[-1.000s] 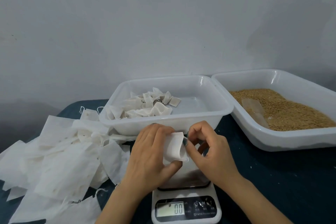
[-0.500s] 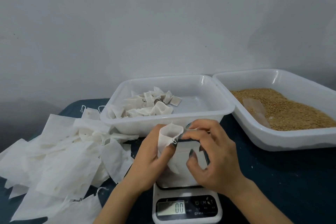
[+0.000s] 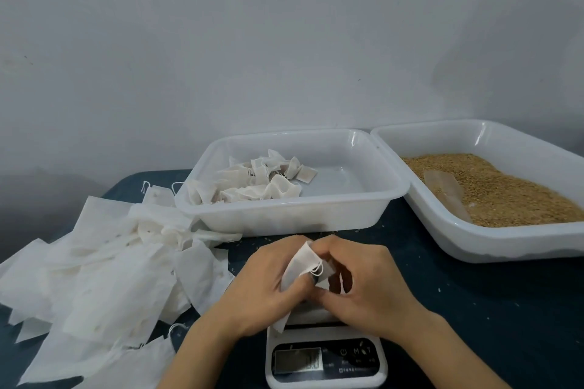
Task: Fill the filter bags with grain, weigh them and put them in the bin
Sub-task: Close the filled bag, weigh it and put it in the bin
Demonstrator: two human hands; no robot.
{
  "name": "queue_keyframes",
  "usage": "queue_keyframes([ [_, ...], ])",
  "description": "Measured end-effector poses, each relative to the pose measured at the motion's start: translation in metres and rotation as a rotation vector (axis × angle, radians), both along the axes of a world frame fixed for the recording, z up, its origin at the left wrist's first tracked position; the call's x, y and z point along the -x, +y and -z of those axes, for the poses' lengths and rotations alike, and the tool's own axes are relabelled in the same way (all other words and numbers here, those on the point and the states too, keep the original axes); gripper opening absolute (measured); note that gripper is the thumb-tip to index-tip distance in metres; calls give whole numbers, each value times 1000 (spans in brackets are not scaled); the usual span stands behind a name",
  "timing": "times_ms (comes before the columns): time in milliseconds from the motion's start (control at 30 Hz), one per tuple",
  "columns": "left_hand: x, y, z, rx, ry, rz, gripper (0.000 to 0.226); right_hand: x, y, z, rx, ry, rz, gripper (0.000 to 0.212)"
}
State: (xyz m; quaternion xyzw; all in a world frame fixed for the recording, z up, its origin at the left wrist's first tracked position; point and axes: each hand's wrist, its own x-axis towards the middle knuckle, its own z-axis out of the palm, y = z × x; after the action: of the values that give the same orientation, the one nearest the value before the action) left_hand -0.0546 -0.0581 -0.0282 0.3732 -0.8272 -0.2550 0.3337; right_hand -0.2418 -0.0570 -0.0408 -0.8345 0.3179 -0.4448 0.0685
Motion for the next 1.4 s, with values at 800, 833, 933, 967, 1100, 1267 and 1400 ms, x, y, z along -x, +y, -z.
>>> queue_keyframes([
  [800,-22,-10,-2,-36,-90,-57,52,5,-5,-3,-81,-93,-140,21],
  [833,-22,-10,-1,-35,-101,-57,51,5,-6,-3,-72,-89,-137,18],
  [933,-20,-10,2,-22,-109,-59,50,6,-8,0,-56,-53,-101,12],
  [967,-19,-11,3,-16,-109,-63,51,6,-8,1,-63,-43,-87,13],
  [1100,-16,-12,8,33,-137,-102,52,6,-8,2,-88,-27,-45,18],
  [1267,-7,-10,13,94,-167,-171,50,5,-8,4,29,121,44,26],
  [1400,-6,-11,14,105,-171,-176,47,6,-11,9,79,178,92,24],
])
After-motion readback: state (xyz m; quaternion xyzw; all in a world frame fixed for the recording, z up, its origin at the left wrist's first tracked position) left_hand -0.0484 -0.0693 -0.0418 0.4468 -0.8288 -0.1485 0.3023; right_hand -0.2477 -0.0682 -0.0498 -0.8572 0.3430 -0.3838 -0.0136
